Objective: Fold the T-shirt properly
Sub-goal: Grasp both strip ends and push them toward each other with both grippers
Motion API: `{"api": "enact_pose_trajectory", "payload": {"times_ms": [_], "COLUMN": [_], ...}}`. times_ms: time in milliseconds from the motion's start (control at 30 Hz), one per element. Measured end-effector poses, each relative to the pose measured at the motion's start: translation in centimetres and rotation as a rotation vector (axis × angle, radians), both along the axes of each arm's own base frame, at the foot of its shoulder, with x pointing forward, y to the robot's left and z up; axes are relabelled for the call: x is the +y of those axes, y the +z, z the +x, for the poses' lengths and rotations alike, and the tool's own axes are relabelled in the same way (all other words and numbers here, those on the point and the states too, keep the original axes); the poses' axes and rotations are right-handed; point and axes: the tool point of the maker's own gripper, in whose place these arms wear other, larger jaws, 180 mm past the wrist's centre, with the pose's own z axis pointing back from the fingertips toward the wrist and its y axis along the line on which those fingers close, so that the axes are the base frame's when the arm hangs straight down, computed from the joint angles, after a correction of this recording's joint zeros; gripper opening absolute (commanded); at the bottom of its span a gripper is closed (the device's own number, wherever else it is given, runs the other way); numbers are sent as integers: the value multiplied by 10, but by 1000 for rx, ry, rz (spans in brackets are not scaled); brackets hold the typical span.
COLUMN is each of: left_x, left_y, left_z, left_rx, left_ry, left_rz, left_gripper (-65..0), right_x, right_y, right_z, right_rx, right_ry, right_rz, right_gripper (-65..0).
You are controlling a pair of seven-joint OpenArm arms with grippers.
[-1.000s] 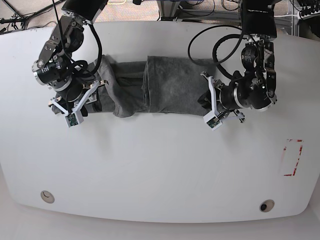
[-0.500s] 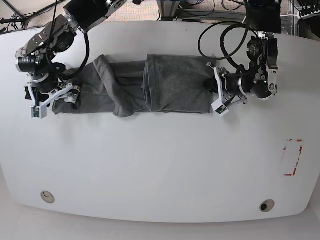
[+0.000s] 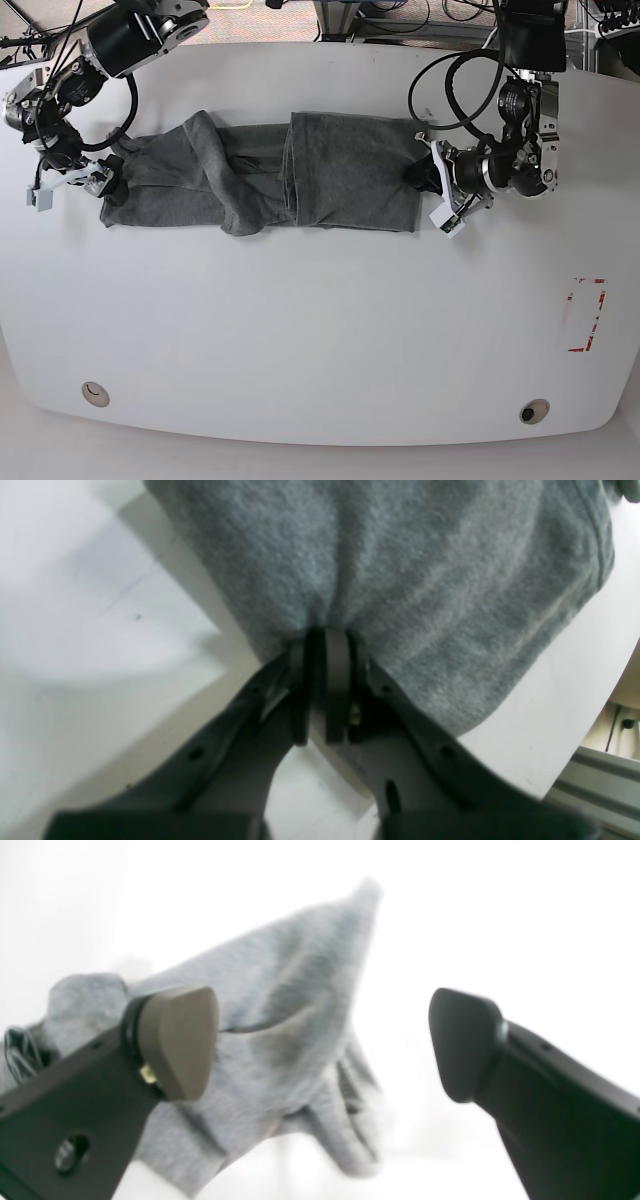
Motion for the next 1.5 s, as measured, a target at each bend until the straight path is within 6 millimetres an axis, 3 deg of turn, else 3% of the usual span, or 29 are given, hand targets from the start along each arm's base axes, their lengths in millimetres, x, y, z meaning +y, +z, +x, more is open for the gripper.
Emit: {"api": "enact_pose_trajectory", "payload": {"times_ms": [267, 433, 667, 833, 1167, 1333, 1500], "left_x": [2, 3, 3, 3, 5, 4, -6], "left_y": [1, 1, 1, 1, 0, -3, -2], "left_z": [0, 0, 1, 2, 2, 5, 15], "left_rx": [-3, -3, -5, -5, -5, -23, -48], "left_ry": [-2, -2, -3, -6, -11, -21, -27], "left_rz": [-5, -5, -4, 0, 21, 60, 91], "left_gripper": [-608, -608, -608, -608, -608, -607, -607], "right_x": [13, 21, 55, 69, 72, 63, 48], "right_y": [-32, -35, -35, -37, -47, -45, -27], "right_z": [-6, -3, 16, 21, 12, 9, 6], "right_rx": [49, 28, -19, -11, 46, 72, 67], "right_ry": [-2, 0, 65, 115, 140, 153, 153], "right_rz": [107, 132, 158, 156, 140, 95, -18], "right_gripper": [-6, -6, -27, -184, -650, -650, -650]}}
